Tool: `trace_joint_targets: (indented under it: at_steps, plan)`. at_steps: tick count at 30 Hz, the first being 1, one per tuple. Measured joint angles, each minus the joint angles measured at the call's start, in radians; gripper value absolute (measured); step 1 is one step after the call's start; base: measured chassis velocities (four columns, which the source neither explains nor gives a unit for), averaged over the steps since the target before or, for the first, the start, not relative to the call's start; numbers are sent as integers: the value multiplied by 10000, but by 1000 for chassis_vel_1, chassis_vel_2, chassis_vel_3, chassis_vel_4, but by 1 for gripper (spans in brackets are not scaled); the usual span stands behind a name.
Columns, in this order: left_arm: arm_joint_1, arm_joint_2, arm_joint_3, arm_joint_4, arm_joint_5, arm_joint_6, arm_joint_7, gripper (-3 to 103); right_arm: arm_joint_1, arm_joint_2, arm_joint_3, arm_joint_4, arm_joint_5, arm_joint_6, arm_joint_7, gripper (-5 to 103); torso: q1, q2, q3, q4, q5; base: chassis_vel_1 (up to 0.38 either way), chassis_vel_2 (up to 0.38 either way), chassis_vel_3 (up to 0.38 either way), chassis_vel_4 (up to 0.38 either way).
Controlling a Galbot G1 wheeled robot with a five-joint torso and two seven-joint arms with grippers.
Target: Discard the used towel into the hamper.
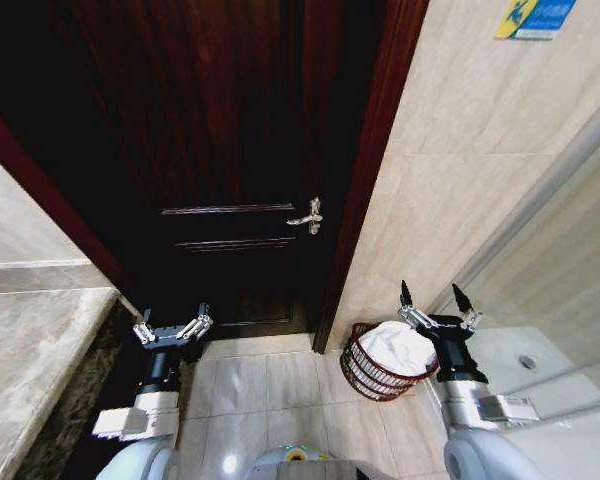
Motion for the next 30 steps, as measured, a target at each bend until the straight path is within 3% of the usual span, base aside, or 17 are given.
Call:
trace_joint_targets:
  at_steps: [30]
  plan:
    - [0, -1, -1, 0, 0, 0, 1, 100, 0, -1, -1, 0, 0, 0, 0, 100, 1, 0, 0, 0, -2, 16, 26, 28, 22]
